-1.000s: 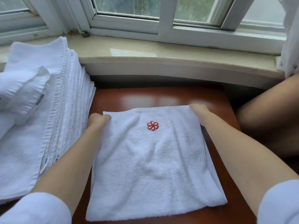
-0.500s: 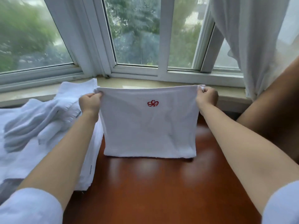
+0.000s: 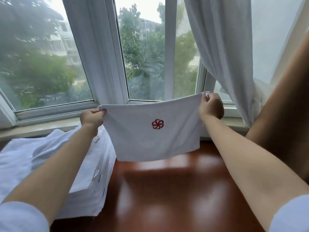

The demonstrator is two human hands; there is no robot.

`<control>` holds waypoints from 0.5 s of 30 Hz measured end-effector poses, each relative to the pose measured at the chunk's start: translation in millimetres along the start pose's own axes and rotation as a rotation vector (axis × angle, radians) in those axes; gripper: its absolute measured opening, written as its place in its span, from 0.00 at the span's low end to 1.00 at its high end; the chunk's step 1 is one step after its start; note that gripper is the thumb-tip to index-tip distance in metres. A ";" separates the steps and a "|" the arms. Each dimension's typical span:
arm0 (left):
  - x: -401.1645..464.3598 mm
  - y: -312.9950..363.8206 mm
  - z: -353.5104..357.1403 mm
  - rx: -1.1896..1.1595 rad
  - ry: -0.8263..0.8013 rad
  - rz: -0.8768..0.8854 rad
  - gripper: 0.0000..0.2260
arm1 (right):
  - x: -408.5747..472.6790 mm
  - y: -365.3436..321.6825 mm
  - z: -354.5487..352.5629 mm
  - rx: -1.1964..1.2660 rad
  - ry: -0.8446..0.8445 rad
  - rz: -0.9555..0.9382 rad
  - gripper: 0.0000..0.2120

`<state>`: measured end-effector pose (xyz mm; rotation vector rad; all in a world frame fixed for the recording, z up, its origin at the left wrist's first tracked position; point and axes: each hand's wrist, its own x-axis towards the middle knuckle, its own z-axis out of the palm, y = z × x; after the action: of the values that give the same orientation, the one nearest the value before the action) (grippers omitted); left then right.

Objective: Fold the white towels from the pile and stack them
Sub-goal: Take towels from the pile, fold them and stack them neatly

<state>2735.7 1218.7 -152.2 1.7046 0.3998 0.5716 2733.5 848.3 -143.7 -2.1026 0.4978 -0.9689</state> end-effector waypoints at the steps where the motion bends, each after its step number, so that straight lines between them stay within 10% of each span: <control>1: -0.2 -2.1 1.5 -0.018 -0.034 -0.029 0.04 | 1.1 2.0 1.8 -0.017 -0.019 0.027 0.15; 6: -3.1 -16.1 16.4 -0.165 -0.076 -0.139 0.09 | 3.1 20.6 16.5 0.009 -0.155 0.261 0.12; 15: 1.4 2.1 37.9 -0.392 0.021 -0.030 0.06 | 23.5 11.9 21.3 0.221 0.124 0.129 0.07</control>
<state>2758.5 1188.5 -155.5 1.3164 0.3042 0.6030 2764.5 836.6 -150.7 -1.8000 0.5552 -1.0345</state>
